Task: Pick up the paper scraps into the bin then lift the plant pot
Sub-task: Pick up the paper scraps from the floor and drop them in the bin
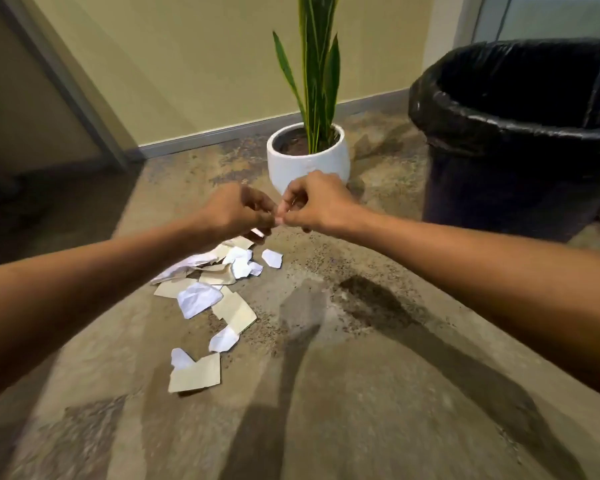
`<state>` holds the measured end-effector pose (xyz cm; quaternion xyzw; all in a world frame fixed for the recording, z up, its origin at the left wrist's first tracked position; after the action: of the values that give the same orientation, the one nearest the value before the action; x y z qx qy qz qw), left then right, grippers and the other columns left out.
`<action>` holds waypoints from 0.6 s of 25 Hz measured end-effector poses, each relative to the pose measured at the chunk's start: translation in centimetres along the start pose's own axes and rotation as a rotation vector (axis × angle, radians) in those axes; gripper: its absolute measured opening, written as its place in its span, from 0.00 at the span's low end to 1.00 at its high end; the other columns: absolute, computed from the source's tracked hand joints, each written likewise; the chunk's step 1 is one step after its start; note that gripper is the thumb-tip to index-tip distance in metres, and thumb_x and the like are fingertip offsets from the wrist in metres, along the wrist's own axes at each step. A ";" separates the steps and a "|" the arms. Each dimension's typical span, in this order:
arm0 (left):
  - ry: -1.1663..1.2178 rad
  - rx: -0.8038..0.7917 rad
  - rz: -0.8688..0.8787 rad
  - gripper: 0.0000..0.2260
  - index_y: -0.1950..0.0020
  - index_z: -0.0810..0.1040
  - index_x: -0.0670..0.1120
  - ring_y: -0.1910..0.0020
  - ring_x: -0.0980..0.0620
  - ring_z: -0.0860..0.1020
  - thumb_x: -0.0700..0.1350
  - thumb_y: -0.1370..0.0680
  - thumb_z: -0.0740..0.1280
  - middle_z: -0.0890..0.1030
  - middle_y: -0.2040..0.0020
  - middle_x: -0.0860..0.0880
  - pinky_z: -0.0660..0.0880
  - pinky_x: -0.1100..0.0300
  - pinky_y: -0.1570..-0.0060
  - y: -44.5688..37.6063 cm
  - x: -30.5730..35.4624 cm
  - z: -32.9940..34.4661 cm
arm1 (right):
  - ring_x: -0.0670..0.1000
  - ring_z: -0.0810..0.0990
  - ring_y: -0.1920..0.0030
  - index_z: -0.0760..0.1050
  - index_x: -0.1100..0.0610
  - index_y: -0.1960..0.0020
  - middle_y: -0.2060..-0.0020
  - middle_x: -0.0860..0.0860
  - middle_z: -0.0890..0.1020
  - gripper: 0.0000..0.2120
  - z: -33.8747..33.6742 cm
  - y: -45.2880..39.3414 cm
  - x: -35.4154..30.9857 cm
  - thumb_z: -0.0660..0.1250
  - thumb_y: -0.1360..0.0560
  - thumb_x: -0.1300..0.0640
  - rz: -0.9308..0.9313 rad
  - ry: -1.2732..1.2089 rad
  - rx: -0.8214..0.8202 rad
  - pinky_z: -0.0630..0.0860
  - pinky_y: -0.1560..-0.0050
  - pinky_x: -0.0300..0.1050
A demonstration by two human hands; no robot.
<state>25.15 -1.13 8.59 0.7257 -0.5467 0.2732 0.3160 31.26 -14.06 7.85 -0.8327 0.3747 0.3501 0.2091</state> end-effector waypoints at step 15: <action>-0.844 -0.386 -0.145 0.37 0.26 0.58 0.60 0.43 0.46 0.67 0.51 0.30 0.73 0.68 0.41 0.43 0.69 0.56 0.47 -0.3 -19.4 -0.4 | 0.61 0.60 0.30 0.63 0.45 0.28 0.30 0.55 0.63 0.39 19.3 0.9 3.2 0.73 0.35 0.39 -0.098 0.464 -0.548 0.62 0.34 0.62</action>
<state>20.53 11.30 -5.63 0.7377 -0.6160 -0.1753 0.2138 23.83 -4.37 -7.43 -0.9321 0.2638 0.2287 -0.0960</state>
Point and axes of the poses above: each hand's wrist, its own y-axis away from the middle knuckle, its own z-axis out of the palm, x = y × z, the point moved 3 cm from there along -y, towards the middle knuckle
